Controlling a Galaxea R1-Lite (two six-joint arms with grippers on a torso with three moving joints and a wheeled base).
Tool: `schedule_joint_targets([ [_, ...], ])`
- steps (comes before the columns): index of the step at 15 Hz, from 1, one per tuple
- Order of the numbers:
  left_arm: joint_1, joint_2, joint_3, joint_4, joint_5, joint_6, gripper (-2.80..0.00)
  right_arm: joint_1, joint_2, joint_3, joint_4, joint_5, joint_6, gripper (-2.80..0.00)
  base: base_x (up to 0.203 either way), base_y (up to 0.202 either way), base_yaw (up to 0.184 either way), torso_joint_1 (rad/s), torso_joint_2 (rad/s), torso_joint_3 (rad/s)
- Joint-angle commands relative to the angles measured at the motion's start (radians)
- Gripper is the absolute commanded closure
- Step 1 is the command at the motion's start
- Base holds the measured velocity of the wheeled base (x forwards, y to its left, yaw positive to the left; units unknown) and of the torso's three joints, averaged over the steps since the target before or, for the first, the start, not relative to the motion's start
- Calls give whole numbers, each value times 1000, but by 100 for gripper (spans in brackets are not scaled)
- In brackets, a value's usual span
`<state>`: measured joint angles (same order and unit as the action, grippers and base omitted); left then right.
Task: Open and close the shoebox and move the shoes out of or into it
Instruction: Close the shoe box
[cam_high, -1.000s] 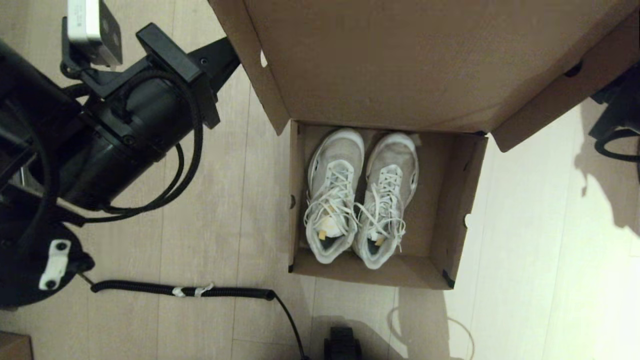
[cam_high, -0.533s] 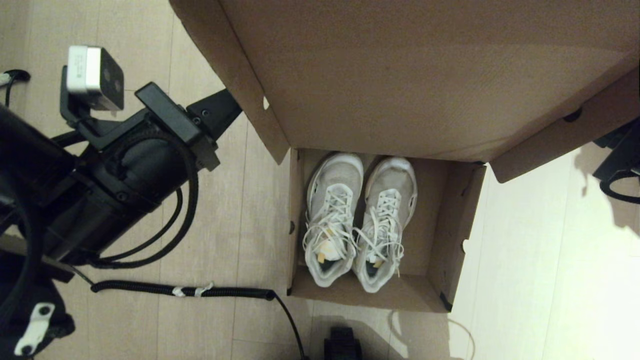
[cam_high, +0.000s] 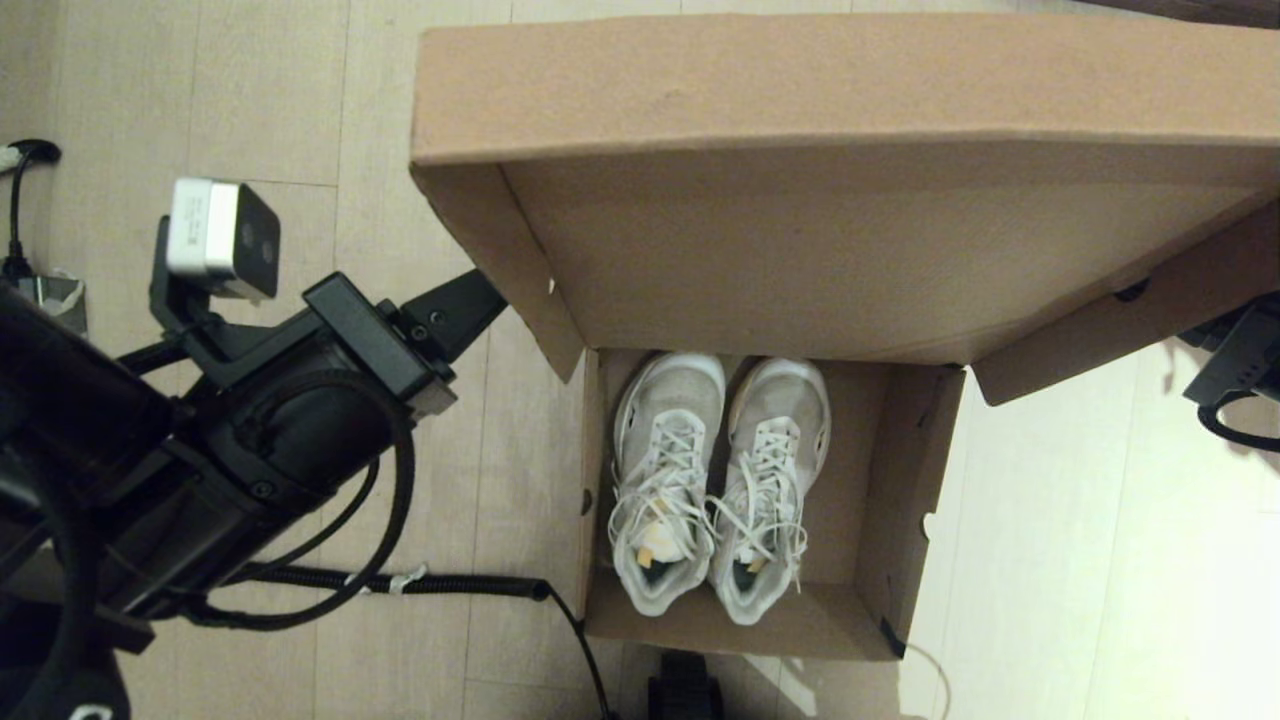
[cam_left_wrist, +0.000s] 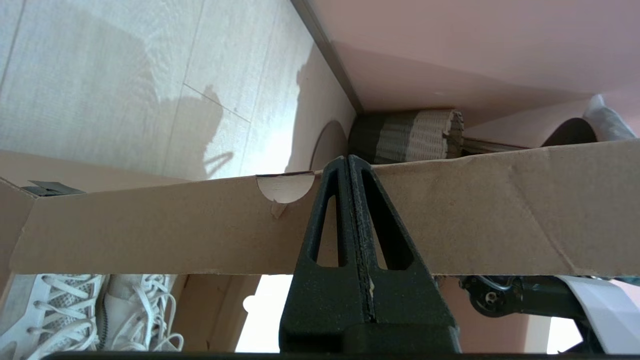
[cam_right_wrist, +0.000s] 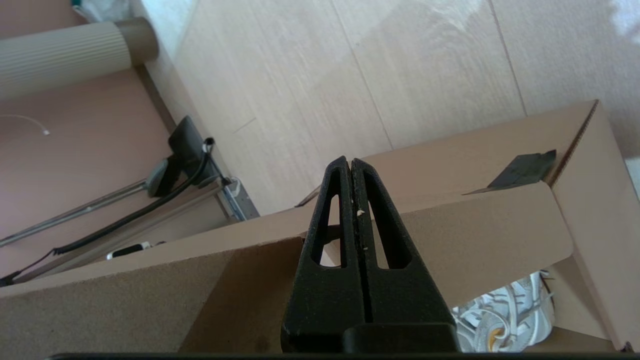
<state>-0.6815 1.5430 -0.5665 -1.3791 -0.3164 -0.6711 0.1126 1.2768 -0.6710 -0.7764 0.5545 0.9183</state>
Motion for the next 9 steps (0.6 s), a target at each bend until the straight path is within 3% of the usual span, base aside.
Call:
schedule_joint_targets([
  [1, 0, 46, -18, -11, -7, -3, 0, 1, 28, -13, -4, 9, 5, 0, 0, 0, 0, 0, 0, 0],
  [5, -1, 71, -50, -12, -16, -2, 0, 1, 62, -70, -4, 14, -6, 0, 0, 0, 0, 0, 0, 0],
  [9, -1, 64, 4, -15, -26, 22, 0, 1, 79, -61, -4, 42, -91, 0, 0, 0, 0, 0, 0, 0],
])
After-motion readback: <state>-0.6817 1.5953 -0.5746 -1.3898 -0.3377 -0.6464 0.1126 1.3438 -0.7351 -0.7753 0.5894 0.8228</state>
